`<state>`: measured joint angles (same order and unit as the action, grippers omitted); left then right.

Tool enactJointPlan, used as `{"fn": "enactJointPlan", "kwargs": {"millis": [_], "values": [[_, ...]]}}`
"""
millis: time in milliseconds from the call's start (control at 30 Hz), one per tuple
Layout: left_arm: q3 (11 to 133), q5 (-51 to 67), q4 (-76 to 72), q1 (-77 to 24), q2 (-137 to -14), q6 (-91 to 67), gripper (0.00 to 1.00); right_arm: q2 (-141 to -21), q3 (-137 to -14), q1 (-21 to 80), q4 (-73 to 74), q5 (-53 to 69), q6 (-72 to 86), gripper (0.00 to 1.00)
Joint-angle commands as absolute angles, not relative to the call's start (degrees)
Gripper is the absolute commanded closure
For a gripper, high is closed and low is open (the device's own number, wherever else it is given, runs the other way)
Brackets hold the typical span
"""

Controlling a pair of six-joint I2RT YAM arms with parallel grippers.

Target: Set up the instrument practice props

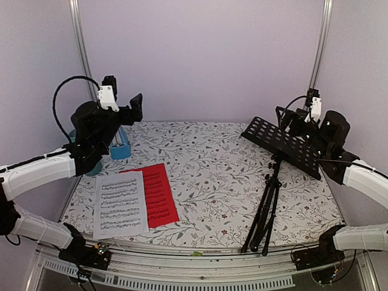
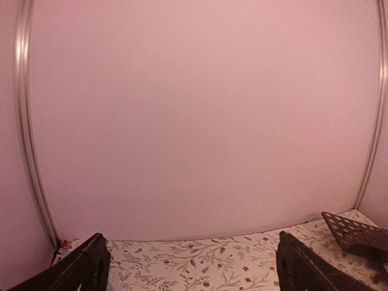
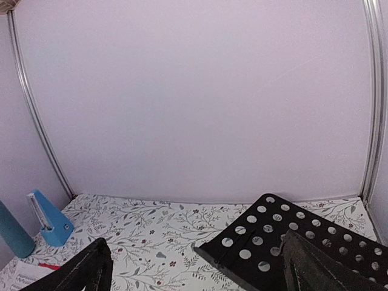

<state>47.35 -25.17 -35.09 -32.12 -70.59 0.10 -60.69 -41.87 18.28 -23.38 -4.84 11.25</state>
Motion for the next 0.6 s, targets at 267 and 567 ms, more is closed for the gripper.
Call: {"fn": "enactJointPlan", "kwargs": {"millis": [267, 567], "values": [[57.8, -7.4, 1.2, -39.5, -76.7, -22.9, 0.04, -40.1, -29.4, 21.3, 1.7, -18.6, 37.7, 0.01], [59.3, -0.1, 5.9, -39.8, -86.6, -30.2, 0.04, -44.3, -22.7, 20.7, 7.7, -7.7, 51.0, 0.01]]}}
